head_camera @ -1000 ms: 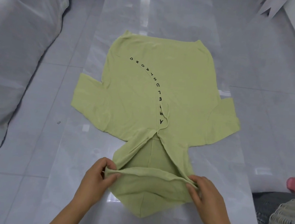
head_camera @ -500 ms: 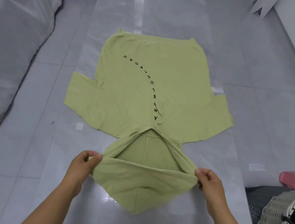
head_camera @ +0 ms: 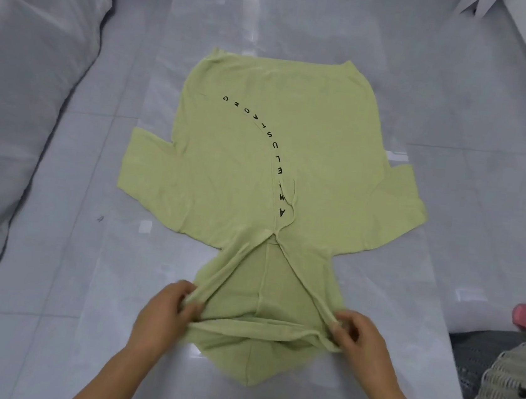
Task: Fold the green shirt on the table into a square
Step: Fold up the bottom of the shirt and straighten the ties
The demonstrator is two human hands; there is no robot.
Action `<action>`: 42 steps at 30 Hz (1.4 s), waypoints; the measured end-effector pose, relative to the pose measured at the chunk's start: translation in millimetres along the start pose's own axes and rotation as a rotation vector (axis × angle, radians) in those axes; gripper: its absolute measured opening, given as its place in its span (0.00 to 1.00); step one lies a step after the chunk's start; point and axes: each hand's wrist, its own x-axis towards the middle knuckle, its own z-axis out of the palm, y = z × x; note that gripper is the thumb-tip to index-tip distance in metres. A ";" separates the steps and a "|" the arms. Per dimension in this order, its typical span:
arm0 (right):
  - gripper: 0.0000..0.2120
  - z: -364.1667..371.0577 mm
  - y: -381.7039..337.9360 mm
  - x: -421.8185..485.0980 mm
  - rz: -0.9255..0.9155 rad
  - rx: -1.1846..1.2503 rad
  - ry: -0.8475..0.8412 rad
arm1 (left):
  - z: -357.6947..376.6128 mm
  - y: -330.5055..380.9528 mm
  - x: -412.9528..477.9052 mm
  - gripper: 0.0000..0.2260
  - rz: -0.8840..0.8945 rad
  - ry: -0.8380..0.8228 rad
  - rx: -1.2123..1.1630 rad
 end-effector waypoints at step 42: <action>0.11 92.9 26.7 -114.7 0.646 0.640 0.007 | 108.4 -15.9 -132.2 0.05 -0.795 -0.030 -1.201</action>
